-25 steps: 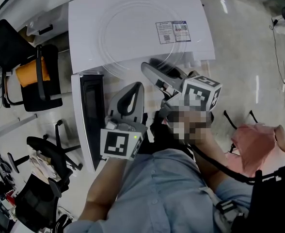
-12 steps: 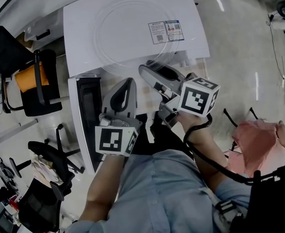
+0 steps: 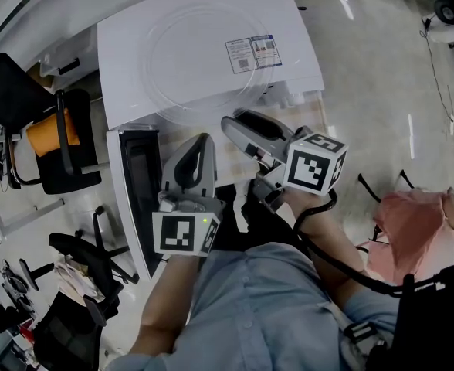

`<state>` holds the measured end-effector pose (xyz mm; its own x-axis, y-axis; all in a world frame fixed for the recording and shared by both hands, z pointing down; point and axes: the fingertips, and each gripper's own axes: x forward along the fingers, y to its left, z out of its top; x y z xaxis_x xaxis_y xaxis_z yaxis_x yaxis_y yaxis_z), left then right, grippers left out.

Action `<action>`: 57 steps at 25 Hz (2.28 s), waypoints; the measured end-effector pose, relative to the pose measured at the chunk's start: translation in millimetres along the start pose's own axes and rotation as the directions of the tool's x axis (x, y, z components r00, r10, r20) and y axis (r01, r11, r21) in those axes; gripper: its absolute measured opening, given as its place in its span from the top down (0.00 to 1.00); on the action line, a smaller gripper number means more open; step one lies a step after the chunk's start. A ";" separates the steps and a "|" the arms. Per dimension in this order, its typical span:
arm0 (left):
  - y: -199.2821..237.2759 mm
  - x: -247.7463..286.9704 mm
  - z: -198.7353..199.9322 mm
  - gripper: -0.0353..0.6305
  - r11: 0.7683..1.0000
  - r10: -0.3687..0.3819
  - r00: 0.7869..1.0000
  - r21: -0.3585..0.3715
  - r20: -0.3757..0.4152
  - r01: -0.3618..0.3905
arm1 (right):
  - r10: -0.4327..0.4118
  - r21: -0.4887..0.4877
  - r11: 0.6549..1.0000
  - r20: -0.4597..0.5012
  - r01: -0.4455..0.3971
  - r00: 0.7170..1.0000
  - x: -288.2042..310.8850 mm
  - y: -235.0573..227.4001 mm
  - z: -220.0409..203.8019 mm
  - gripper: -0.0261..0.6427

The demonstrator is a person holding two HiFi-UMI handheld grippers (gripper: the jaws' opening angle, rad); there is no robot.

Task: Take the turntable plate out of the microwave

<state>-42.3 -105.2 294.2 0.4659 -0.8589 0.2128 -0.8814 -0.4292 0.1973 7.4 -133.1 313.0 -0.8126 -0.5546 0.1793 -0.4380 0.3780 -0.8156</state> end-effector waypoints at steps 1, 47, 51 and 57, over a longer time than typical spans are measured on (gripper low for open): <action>-1.1 -1.6 1.0 0.94 1.000 0.001 1.000 0.002 0.003 -0.001 | 0.000 0.000 1.000 0.000 0.000 1.000 -3.6 0.7 -1.3 0.71; -99.1 -44.8 107.5 0.94 0.980 0.087 0.969 0.156 0.233 -0.125 | -0.076 -0.617 0.731 0.352 0.292 0.933 -119.2 103.7 41.3 0.96; -96.7 -42.6 107.6 0.94 0.980 0.090 0.969 0.153 0.231 -0.128 | -0.077 -0.617 0.730 0.352 0.294 0.933 -118.5 102.4 41.9 0.96; -98.2 -40.1 106.8 0.94 0.981 0.085 0.971 0.151 0.223 -0.120 | -0.082 -0.614 0.730 0.356 0.299 0.931 -120.0 100.6 44.1 0.96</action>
<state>17.2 -58.4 164.2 0.3603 -0.9328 0.0096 -0.9327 -0.3600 0.0230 77.9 -61.2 185.3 -0.5836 -0.8111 0.0385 -0.7992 0.5654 -0.2041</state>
